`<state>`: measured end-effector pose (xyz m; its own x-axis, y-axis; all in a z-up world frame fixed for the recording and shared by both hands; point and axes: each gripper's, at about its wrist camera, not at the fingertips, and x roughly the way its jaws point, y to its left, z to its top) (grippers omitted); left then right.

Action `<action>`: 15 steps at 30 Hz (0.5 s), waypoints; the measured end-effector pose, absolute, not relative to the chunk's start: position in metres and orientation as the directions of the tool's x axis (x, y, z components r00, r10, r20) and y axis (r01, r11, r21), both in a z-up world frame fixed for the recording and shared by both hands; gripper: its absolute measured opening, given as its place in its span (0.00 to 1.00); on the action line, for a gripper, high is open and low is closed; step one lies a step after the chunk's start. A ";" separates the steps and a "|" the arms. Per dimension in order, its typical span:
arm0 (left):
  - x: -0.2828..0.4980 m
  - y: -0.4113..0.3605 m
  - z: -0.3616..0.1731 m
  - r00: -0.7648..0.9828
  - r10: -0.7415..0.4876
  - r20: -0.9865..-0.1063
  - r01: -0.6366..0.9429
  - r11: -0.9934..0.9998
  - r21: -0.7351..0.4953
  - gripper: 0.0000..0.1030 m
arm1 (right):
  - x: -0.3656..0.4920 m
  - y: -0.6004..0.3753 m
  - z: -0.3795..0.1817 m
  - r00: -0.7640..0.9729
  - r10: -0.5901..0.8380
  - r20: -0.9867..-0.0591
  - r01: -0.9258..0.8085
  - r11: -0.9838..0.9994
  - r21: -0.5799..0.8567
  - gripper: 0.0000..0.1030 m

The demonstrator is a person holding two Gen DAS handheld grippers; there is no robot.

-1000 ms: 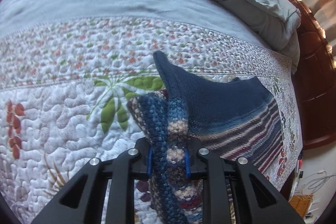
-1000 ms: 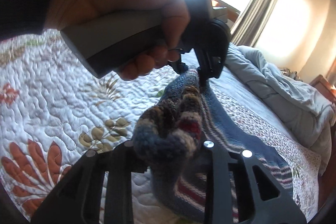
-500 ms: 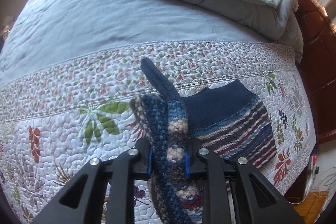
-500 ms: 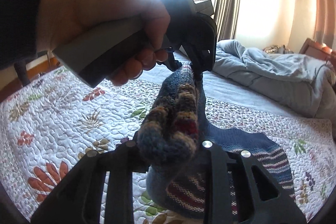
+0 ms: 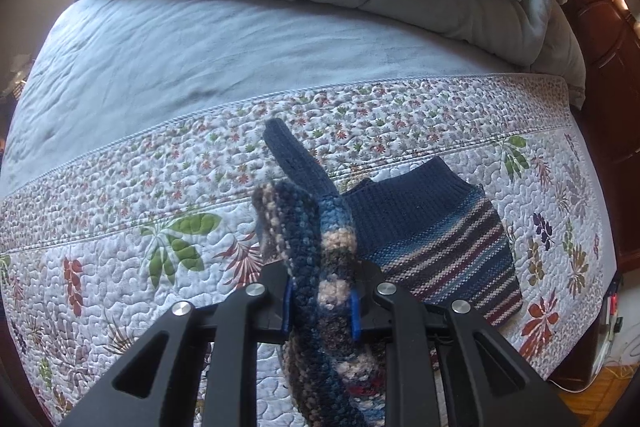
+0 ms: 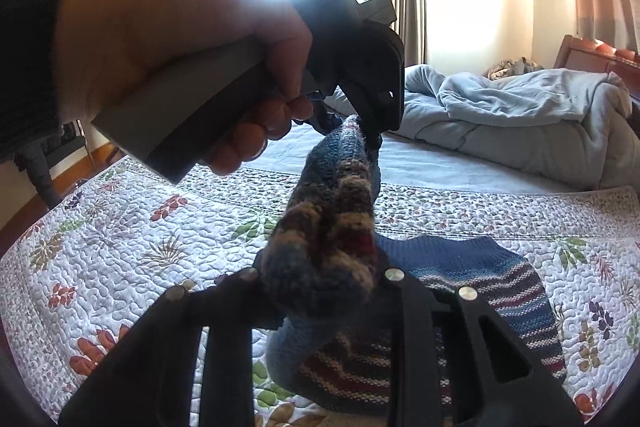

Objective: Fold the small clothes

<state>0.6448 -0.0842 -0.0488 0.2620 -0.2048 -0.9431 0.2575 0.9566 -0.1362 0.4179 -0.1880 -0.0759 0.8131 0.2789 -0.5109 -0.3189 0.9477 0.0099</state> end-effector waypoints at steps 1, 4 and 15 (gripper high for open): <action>0.645 -0.088 -0.049 0.261 -0.204 -0.943 0.259 0.956 -0.135 0.20 | 0.419 -0.192 -0.076 0.814 0.279 -0.510 -0.316 0.949 0.016 0.23; 0.647 -0.099 -0.049 0.260 -0.198 -0.945 0.268 0.955 -0.126 0.20 | 0.420 -0.202 -0.076 0.814 0.277 -0.510 -0.307 0.951 0.027 0.23; 0.651 -0.145 -0.057 0.249 -0.194 -0.949 0.294 0.949 -0.117 0.20 | 0.421 -0.238 -0.079 0.822 0.242 -0.516 -0.267 0.963 0.026 0.23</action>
